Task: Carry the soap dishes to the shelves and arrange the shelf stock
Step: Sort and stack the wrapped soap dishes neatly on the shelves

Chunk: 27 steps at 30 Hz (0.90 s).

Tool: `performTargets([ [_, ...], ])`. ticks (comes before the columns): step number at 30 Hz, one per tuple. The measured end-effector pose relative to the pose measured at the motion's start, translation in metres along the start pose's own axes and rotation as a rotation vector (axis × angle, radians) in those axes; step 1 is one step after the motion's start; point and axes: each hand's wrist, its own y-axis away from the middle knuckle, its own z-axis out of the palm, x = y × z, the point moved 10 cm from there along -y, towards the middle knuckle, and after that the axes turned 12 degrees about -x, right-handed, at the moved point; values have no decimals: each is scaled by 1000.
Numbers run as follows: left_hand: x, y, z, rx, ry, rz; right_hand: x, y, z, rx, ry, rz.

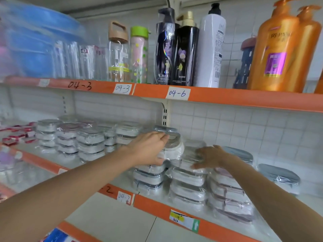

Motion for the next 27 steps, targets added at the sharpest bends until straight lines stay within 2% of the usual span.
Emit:
performTargets([
  [5,26,-40,3,-21,7,77,8,6,-4,-6,1,-40],
  [11,54,-81,-4,-40,86,168,48,29,-29,167,-72,-12],
  [17,66,-119,30,-243,103,108,80,56,-23,213,-67,57],
  [20,67,-119,31,-249,100,97,88,68,-20,246,-93,55],
  [23,72,-109,23,-180,64,92,90,79,-18,262,-81,48],
  [27,92,-87,1,47,-19,125,83,89,-10,235,25,40],
])
